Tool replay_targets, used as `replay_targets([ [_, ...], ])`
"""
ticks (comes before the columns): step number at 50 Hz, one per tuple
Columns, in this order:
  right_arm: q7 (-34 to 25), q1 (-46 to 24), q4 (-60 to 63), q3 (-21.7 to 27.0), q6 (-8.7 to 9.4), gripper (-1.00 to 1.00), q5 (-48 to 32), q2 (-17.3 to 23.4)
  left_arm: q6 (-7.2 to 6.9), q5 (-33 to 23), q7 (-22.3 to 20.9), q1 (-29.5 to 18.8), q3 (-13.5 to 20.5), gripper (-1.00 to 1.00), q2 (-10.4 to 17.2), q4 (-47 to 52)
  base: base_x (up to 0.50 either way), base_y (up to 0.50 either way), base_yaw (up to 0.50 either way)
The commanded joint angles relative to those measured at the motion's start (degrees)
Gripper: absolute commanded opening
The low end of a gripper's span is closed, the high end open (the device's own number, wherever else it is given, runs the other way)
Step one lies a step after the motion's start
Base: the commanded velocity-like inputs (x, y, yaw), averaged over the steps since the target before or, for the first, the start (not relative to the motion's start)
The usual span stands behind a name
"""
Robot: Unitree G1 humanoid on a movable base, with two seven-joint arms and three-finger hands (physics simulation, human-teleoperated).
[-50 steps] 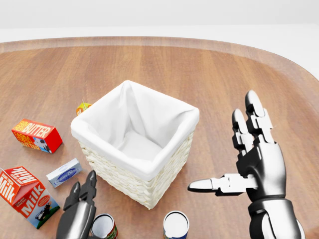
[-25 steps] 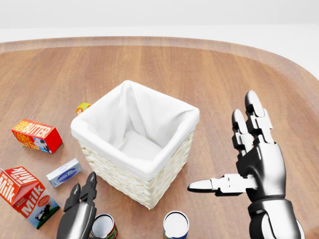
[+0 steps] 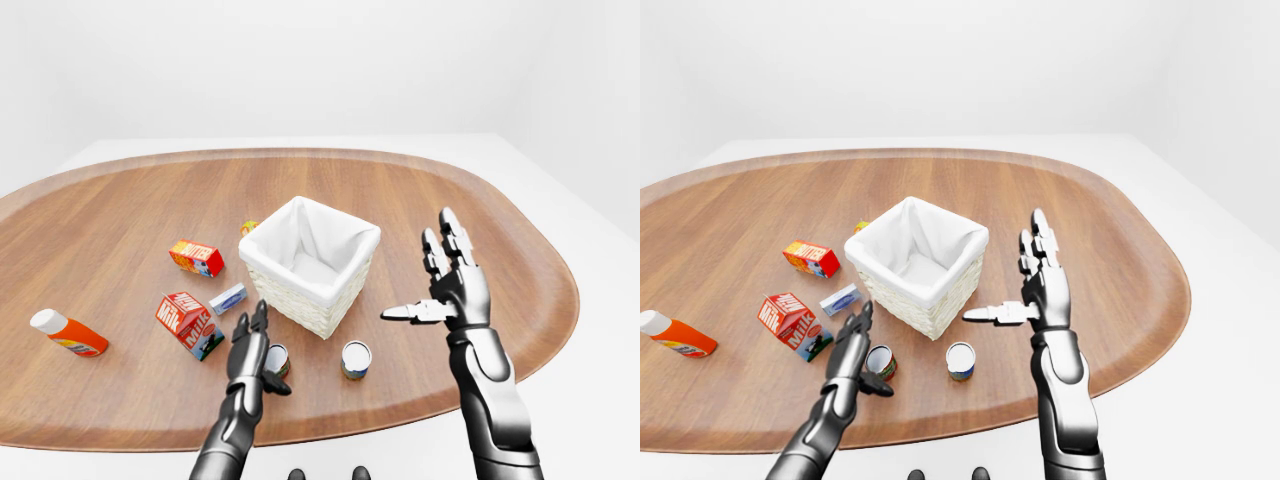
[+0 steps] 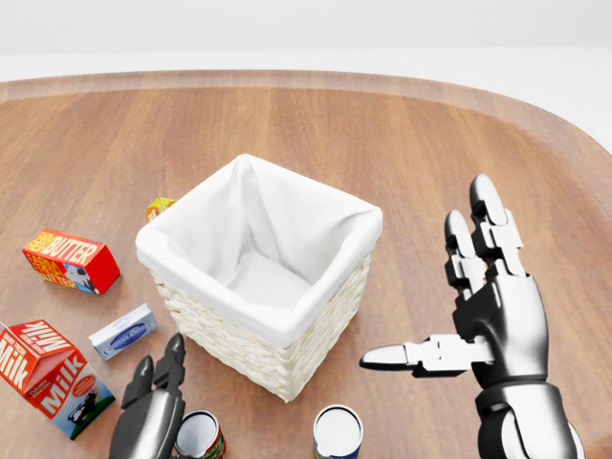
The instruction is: Pick up the tomato sauce, and put it in the basket.
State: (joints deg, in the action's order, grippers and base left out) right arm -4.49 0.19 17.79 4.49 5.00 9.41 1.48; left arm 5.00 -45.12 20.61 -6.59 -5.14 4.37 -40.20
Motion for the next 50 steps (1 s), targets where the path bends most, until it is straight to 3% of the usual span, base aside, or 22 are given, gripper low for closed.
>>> replay_targets([
  [1, 0.0, 0.1, 0.1, 0.0, 0.00, 1.00, 0.0, 0.0, 0.00, -0.2, 0.9, -0.9, 0.0, 1.00, 0.1, -2.1, 0.00, 0.00, 0.00],
  [21, 0.1, -0.5, -0.1, 0.3, 0.00, 1.00, 0.3, 0.1, 0.00, -0.4, 1.8, -1.8, -0.2, 1.00, 0.1, -4.6, 0.00, 0.00, 0.00],
  [22, 0.2, -0.5, -0.1, 0.3, 0.00, 1.00, 0.3, 0.2, 0.00, -0.4, 1.8, -1.7, -0.2, -0.22, 0.1, -4.6, 0.00, 0.00, 0.00],
  [23, 0.2, -0.5, -0.1, 0.3, 0.00, 1.00, 0.3, 0.1, 0.00, -0.4, 1.8, -1.7, -0.2, -0.22, 0.1, -4.6, 0.00, 0.00, 0.00],
  [24, 0.2, -0.5, -0.1, 0.3, 0.00, 1.00, 0.3, 0.2, 0.00, -0.3, 1.8, -1.8, -0.2, -1.00, 0.1, -4.8, 0.00, 0.00, 0.00],
  [50, 0.2, -0.2, 0.0, 0.2, 0.00, 1.00, 0.2, 0.1, 0.00, -0.2, 0.9, -1.2, 0.1, -1.00, 0.3, -2.8, 0.00, 0.00, 0.00],
])
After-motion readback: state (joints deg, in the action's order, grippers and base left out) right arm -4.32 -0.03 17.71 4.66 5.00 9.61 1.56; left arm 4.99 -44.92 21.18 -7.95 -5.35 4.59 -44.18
